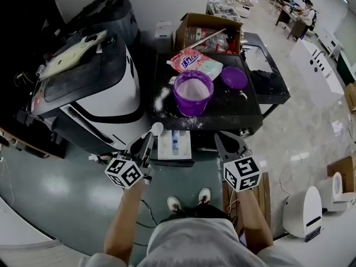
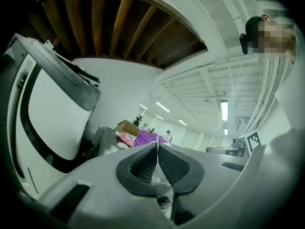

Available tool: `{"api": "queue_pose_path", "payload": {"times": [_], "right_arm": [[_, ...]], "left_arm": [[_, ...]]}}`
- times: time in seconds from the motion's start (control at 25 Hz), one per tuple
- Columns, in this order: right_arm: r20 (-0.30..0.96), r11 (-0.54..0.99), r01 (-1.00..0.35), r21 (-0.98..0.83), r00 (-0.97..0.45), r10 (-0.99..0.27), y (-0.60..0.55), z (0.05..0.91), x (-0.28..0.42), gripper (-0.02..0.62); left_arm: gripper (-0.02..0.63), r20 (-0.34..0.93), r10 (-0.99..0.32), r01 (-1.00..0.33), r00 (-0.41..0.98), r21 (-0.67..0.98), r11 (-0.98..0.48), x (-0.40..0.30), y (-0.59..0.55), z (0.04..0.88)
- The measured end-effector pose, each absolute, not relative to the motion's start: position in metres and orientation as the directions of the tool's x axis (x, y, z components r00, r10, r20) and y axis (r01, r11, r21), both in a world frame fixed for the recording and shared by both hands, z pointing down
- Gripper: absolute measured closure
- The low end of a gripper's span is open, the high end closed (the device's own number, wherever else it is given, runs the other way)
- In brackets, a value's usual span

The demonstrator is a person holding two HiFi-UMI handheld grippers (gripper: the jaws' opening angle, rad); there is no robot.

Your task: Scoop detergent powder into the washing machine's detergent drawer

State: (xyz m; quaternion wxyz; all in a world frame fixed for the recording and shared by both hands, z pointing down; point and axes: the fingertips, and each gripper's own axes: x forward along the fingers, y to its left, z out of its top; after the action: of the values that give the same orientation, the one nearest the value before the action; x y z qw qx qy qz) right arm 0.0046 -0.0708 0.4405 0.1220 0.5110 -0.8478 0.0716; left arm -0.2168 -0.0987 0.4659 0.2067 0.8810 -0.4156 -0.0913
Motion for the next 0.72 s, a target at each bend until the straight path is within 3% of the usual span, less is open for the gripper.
{"api": "queue_pose_path", "payload": {"times": [0.16,0.4,0.72], "right_arm": [[0.218,0.495,-0.868,0.033,-0.478,-0.851,-0.087,0.403,0.013,0.598],[0.127,0.506,-0.852,0.130,-0.492,-0.861,-0.112,0.345,0.022,0.598],[0.034,0.515,-0.831,0.208,-0.520,-0.853,-0.130,0.293,0.022,0.598]], "left_arm": [[0.592,-0.037,-0.805,-0.734,0.592,0.387,-0.558,-0.223,-0.104,0.423],[0.592,-0.007,-0.862,-0.853,0.507,0.136,-0.503,-0.228,-0.115,0.372],[0.592,-0.052,-0.870,-0.872,0.490,-0.049,-0.487,-0.223,-0.122,0.311]]}}
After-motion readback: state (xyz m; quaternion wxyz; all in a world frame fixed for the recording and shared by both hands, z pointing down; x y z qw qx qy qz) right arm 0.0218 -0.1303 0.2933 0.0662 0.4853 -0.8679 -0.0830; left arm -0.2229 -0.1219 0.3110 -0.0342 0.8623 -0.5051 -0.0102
